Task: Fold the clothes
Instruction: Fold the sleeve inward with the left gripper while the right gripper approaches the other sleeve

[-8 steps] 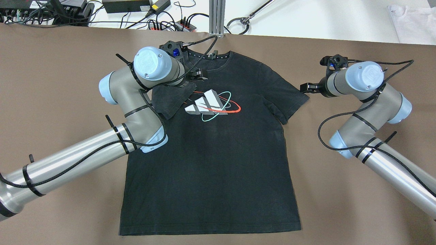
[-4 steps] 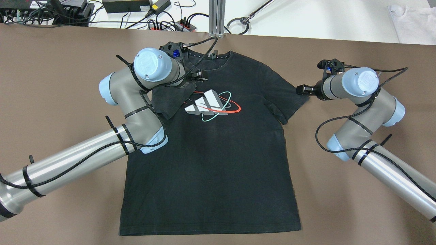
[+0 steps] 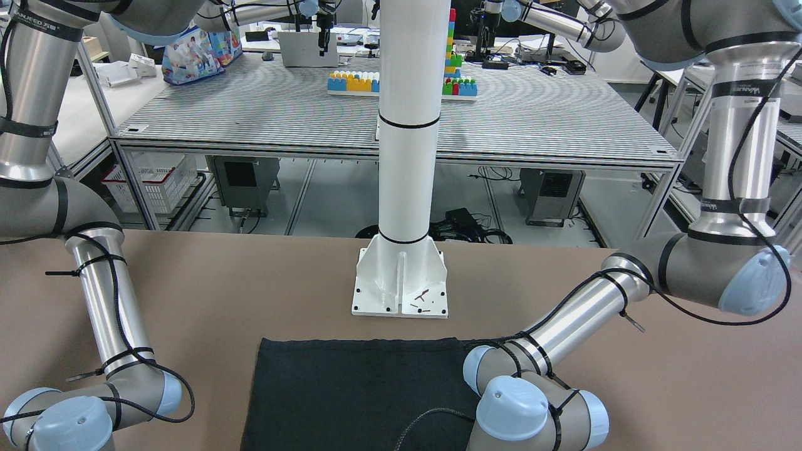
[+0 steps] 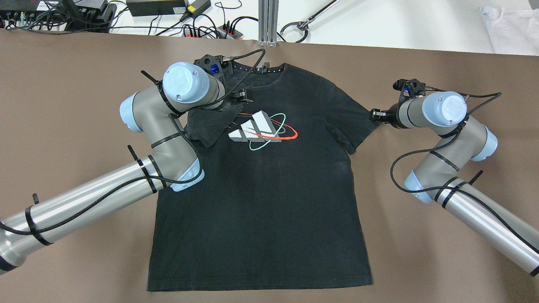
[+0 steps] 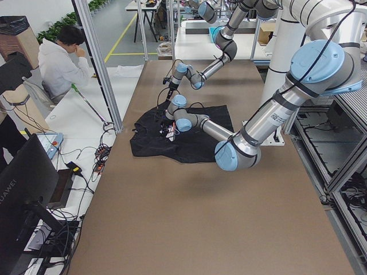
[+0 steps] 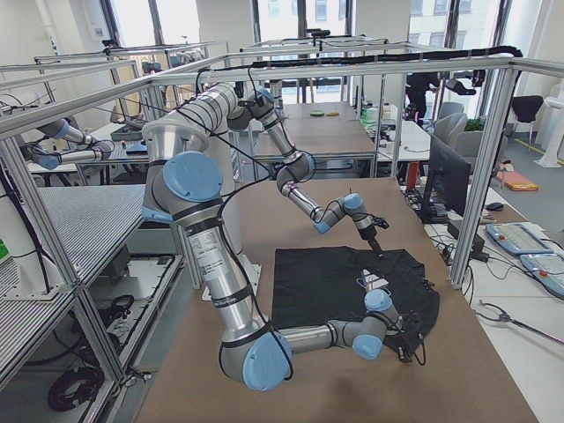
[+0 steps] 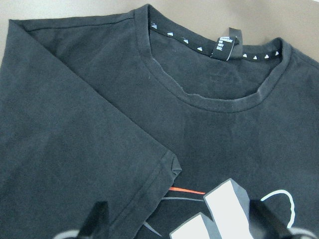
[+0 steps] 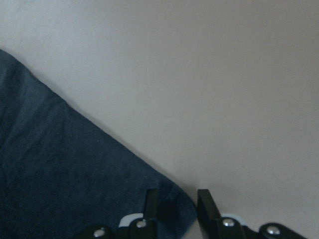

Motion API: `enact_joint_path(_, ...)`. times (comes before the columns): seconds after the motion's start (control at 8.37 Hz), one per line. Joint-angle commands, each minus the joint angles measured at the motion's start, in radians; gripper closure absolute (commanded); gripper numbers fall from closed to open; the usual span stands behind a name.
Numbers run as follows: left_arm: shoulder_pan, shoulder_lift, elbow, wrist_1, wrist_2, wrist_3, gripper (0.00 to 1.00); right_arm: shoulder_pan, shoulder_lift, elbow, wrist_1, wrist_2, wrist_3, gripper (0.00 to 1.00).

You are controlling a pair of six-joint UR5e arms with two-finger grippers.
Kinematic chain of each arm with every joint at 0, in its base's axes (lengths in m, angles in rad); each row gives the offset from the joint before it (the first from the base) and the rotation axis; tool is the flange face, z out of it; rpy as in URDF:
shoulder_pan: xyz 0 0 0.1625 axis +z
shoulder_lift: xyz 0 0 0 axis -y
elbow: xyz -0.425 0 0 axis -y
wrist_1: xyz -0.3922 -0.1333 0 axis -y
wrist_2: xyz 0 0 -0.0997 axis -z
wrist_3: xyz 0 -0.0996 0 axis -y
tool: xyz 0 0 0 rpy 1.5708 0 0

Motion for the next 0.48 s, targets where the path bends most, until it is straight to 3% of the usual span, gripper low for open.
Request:
enact_joint_path(0.0, 0.0, 0.0, 0.0, 0.0, 0.0, 0.002, 0.0, 0.0, -0.001, 0.004, 0.001, 0.001, 0.006, 0.7)
enact_joint_path(0.12, 0.0, 0.0, 0.0, 0.0, -0.001, 0.002, 0.0, 0.0, -0.001, 0.004, 0.001, 0.001, 0.006, 0.77)
enact_joint_path(0.24, 0.0, 0.0, 0.0, 0.0, -0.001, 0.002, 0.0, 0.0, -0.001, 0.007, 0.001, 0.001, 0.006, 0.96)
enact_joint_path(0.36, 0.0, -0.001, 0.0, 0.0, -0.001, 0.004, 0.0, 0.0, 0.001, 0.011, 0.003, 0.001, 0.008, 1.0)
